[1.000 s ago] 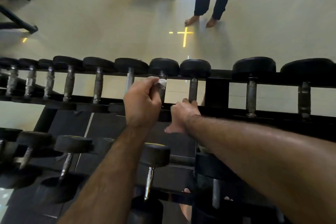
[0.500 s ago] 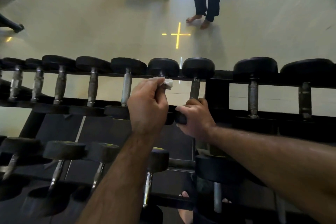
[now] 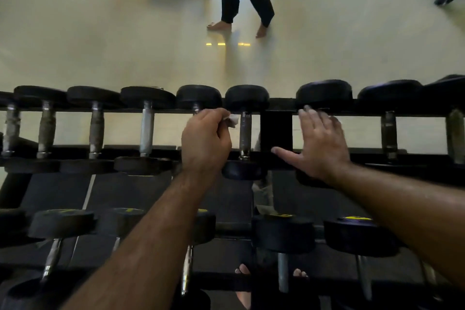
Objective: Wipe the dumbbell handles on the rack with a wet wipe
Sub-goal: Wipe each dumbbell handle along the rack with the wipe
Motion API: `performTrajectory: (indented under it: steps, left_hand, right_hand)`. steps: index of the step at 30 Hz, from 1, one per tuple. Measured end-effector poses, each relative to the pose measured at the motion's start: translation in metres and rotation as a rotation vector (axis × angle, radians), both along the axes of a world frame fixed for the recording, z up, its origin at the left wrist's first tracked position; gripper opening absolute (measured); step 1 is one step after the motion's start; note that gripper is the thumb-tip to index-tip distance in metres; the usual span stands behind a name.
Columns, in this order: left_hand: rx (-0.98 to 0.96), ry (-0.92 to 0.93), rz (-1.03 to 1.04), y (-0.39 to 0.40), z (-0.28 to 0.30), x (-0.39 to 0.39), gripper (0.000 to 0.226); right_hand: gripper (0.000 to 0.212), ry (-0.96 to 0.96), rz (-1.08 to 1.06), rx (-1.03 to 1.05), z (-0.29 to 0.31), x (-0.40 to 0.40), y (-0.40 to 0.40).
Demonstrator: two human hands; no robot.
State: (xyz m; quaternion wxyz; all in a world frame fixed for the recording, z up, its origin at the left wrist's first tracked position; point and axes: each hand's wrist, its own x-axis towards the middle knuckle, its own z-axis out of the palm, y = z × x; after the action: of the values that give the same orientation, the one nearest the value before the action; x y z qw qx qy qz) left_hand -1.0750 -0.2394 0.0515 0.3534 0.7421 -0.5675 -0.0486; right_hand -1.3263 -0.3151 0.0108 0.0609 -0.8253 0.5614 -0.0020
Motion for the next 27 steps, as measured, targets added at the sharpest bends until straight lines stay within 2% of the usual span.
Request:
performTrajectory:
  steps: [2,4,8,13,15,17,19,23,27]
  left_hand:
    - [0.024,-0.004,-0.025,-0.013,-0.011,-0.001,0.019]
    - [0.05,-0.025,-0.065,-0.027,-0.023,-0.002,0.02]
    - [0.086,-0.099,-0.163,-0.053,-0.049,-0.008,0.023]
    - [0.165,-0.069,-0.254,-0.054,-0.059,-0.018,0.017]
    - [0.309,-0.054,-0.356,-0.04,-0.051,-0.015,0.019]
    - [0.603,-0.049,-0.54,-0.032,-0.035,-0.003,0.022]
    - [0.815,-0.022,-0.581,-0.045,-0.022,0.013,0.021]
    - [0.833,-0.027,-0.365,-0.074,-0.02,0.022,0.019]
    - [1.054,-0.099,-0.381,-0.063,-0.032,0.0,0.017]
  right_hand:
    - [0.148,0.18,-0.07,0.193,-0.003,-0.019,-0.003]
    - [0.156,0.163,-0.086,0.286,-0.008,-0.023,0.0]
    - [0.159,0.064,-0.113,0.246,-0.01,-0.014,0.005]
    - [0.163,0.071,-0.063,0.253,-0.008,-0.016,0.004]
    - [0.163,0.092,-0.037,0.265,-0.007,-0.016,0.004]
    - [0.164,0.116,-0.032,0.265,-0.006,-0.015,0.005]
    - [0.165,0.132,-0.03,0.269,-0.005,-0.014,0.005]
    - [0.167,0.163,-0.015,0.276,-0.004,-0.014,0.004]
    - [0.166,0.181,0.004,0.263,-0.003,-0.013,0.004]
